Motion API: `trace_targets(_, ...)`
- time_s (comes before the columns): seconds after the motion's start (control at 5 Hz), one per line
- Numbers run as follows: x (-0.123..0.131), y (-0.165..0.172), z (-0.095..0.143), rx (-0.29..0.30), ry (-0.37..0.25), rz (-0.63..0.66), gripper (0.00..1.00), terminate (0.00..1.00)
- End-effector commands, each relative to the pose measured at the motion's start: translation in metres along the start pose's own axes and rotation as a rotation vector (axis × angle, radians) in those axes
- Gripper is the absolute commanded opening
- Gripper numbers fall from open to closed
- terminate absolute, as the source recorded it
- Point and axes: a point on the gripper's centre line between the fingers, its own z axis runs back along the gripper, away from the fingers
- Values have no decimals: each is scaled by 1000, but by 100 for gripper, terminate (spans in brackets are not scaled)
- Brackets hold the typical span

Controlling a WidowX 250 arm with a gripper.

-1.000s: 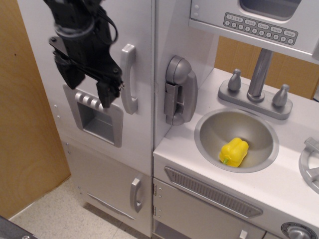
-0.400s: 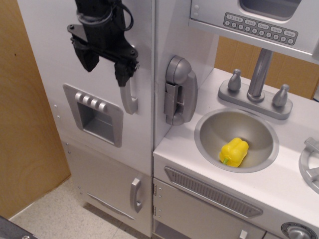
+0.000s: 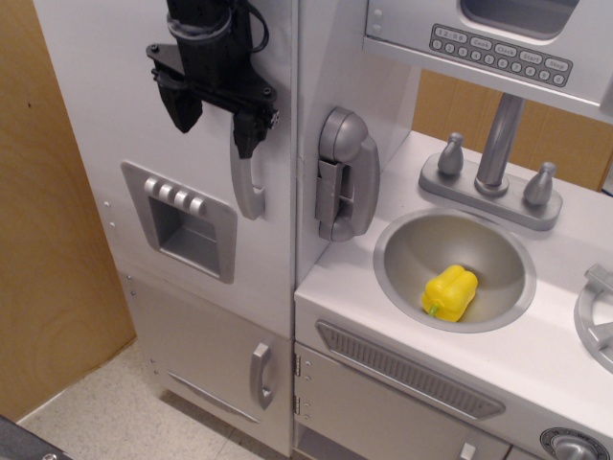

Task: Open fridge

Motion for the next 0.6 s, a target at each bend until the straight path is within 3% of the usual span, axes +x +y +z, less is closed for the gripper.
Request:
trace_targets(0.0,21,9,20,-20,-181,-47,0,0)
trace_targets(0.2,19,15,30,-37,-212,-30,0,0)
trace_targets(0.4,2,27,39,-34,-185,4,0,0)
